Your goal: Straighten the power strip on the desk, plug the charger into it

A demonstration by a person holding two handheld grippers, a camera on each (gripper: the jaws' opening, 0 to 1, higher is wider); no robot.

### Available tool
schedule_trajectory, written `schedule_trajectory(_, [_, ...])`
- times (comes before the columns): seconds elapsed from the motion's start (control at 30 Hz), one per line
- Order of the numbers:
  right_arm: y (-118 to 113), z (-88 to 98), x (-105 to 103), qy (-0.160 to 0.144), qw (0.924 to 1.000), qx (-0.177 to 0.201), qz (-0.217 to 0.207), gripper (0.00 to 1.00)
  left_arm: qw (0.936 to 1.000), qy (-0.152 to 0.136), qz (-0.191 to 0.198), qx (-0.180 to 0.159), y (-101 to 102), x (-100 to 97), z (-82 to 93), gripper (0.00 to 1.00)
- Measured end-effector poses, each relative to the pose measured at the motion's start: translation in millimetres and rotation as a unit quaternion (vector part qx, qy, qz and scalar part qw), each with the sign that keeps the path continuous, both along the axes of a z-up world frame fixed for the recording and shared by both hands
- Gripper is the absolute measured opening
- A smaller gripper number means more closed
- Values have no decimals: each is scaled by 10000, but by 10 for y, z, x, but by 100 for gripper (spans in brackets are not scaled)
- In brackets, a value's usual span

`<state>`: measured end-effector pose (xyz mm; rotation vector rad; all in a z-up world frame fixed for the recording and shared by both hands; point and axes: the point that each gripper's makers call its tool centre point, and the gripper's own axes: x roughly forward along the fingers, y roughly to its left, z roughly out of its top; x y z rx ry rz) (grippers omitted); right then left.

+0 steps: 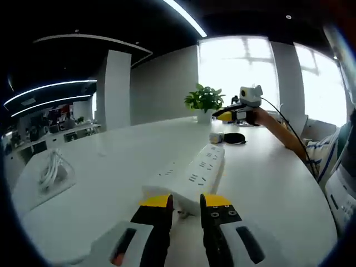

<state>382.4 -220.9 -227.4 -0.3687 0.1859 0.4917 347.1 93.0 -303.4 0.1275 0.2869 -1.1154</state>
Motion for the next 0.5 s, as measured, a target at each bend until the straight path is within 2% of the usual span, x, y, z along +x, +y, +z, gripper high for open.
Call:
schedule_trajectory(0.23, [-455,-70,8,223,9951,-460,-850,20,10000,28,-49,-39,-20,-24,5,19])
schedule_trajectory(0.3, [-632,-161,-29,537,9895,-579,-1209,21,9999,54,-63,-59,-24,-29,5,19])
schedule_trajectory(0.37, [-839,-344,-153,1201,9770,-490,-1690,21,9998,120,-82,-132,-30,-24,24,19])
schedule_trajectory(0.4, [-960,-432,-231,1438,9710,-641,-1799,21,9997,149,-85,-173,-36,-22,37,19])
schedule_trajectory(0.43, [-1044,-468,-275,1536,9671,-682,-1911,21,9996,167,-91,-217,-43,-23,52,19])
schedule_trajectory(0.5, [-1129,-511,-346,1630,9653,-625,-1944,21,9993,191,-116,-290,-52,-32,88,19])
